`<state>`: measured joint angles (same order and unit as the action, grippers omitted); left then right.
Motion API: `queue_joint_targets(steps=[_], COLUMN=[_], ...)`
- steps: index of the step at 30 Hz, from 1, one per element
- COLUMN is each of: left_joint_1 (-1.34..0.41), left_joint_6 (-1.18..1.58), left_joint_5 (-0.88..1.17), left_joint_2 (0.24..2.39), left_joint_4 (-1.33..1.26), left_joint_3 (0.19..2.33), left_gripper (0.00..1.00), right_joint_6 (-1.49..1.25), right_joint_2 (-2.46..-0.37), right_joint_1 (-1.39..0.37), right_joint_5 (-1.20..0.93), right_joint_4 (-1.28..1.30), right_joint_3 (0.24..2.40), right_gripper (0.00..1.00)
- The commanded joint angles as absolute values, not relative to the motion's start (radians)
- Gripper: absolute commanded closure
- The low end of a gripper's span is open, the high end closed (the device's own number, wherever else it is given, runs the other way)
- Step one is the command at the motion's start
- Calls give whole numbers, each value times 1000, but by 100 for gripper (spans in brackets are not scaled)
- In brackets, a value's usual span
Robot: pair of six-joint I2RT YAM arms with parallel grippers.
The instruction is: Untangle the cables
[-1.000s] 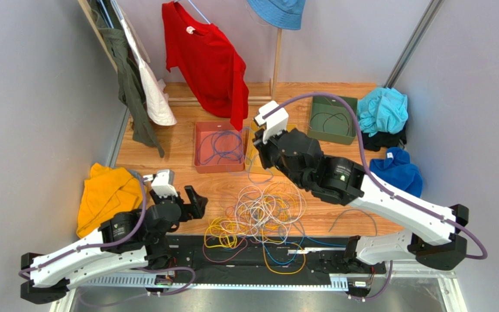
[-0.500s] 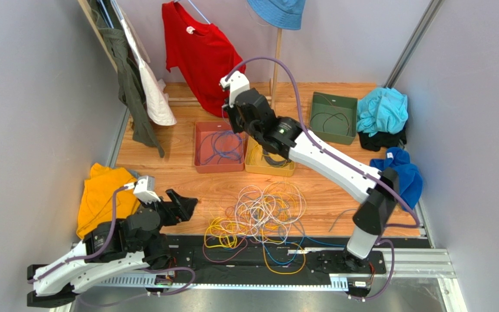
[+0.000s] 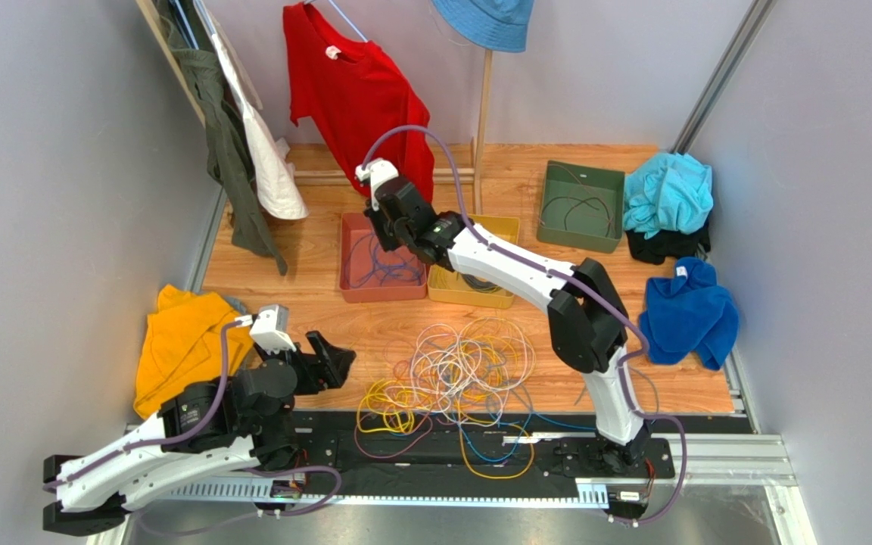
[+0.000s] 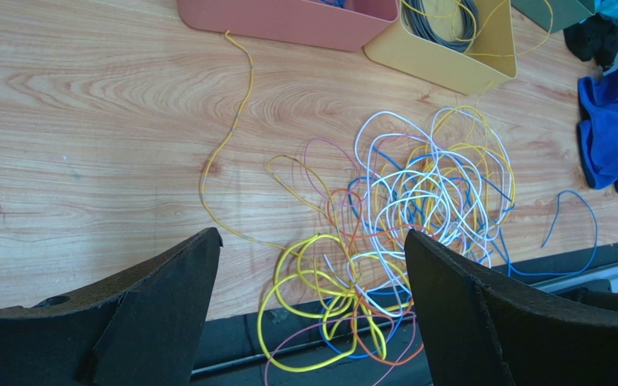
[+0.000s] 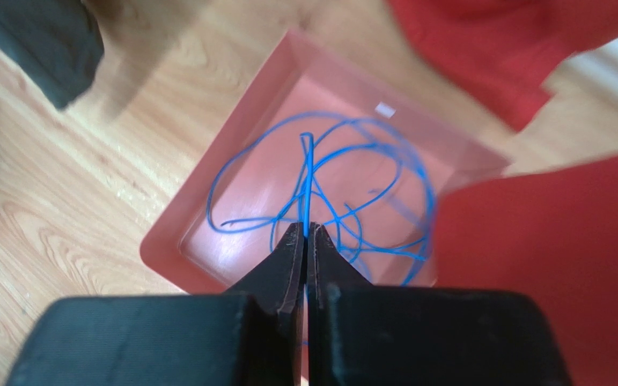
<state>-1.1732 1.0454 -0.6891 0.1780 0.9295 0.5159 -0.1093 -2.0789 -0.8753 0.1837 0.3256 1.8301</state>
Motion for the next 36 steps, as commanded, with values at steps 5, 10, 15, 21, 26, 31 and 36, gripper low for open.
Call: queue_joint_targets(steps=[5, 10, 15, 21, 26, 31, 36], left_joint_1=[-1177, -1177, -1177, -1177, -1177, -1177, -1178], left_joint_6=[1016, 1009, 980, 926, 986, 1014, 1003], left_joint_5=[-707, -722, -724, -594, -491, -489, -474], left_joint_2=[183, 212, 256, 391, 511, 561, 704], left_joint_4=[894, 891, 859, 720, 600, 496, 411], left_joint_3=[517, 526, 540, 522, 457, 403, 408], left_gripper=[7, 6, 5, 4, 3, 5, 28], right_joint_6=[-184, -187, -219, -340, -431, -472, -485], right_joint_2=[-1985, -1849, -1642, -1332, -1025, -878, -807], right_joint_1=[-877, -893, -903, -940, -979, -1031, -1043], right_joint_5=[121, 175, 247, 293, 308, 348, 364], right_joint_4=[199, 205, 224, 157, 112, 185, 230], right_joint_3=[1721, 1626, 1430, 1047, 793, 687, 637], right_gripper=[50, 26, 25, 28, 30, 32, 32])
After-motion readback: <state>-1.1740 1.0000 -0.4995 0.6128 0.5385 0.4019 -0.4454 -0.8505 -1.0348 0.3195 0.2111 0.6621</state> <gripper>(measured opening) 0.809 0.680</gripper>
